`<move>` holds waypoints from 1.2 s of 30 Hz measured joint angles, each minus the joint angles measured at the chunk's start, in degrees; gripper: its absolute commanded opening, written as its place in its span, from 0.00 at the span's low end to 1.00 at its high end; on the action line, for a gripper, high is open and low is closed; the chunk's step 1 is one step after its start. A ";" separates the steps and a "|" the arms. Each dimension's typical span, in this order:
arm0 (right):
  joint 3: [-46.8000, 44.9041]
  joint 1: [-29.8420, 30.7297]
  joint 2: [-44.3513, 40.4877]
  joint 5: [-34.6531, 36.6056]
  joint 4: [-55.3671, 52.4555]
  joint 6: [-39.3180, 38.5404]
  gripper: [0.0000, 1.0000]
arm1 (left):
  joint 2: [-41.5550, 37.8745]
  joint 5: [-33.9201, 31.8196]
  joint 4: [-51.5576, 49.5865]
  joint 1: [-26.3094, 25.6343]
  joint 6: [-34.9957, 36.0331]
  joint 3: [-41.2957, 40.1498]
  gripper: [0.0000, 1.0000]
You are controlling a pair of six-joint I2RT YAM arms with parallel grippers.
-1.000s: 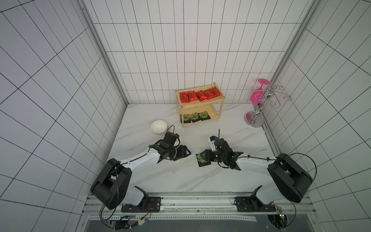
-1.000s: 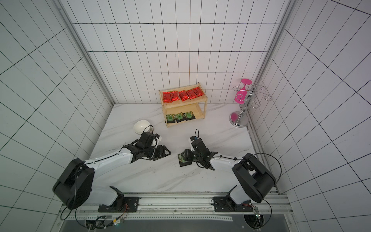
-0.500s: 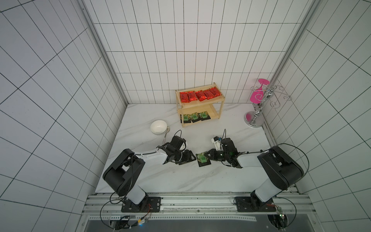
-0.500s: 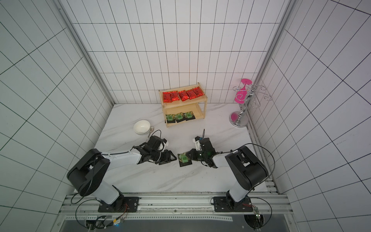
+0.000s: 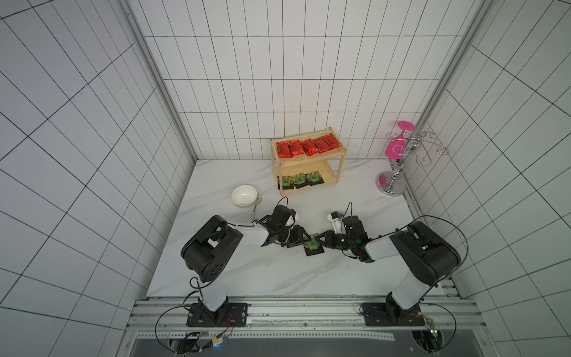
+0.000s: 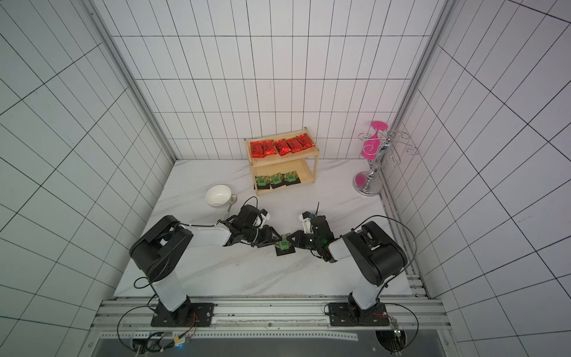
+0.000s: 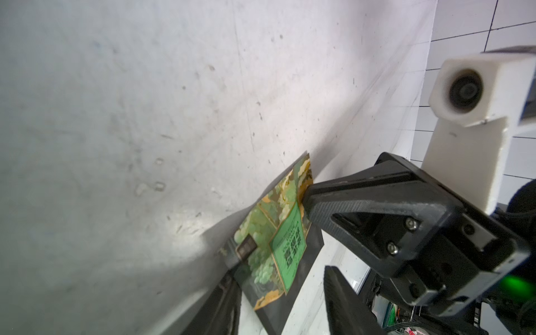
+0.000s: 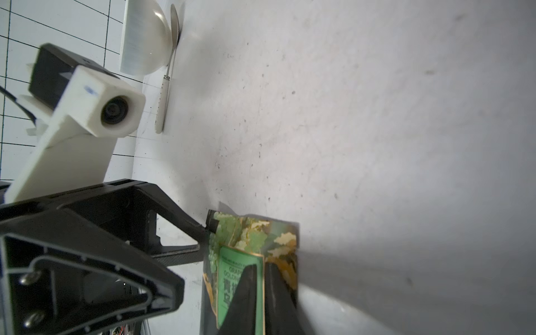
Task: Place the tea bags on the shelf by color
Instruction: Pick up the tea bag from the center of the board.
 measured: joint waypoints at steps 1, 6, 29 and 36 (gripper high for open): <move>0.00 -0.11 0.39 -0.26 0.61 0.17 0.12 | 0.33 0.09 0.35 0.00 -0.20 0.07 0.38; 0.00 -0.46 1.60 -1.14 2.58 0.57 0.11 | 1.90 -0.11 1.11 -0.07 -0.81 0.26 0.15; 4.90 -2.80 -21.11 6.47 -19.28 15.96 0.40 | -8.22 -0.72 5.97 4.04 -7.39 -2.05 0.00; 3.04 -2.62 -26.95 9.94 -15.69 35.54 0.50 | -6.27 -0.02 17.16 7.30 -15.37 -2.03 0.00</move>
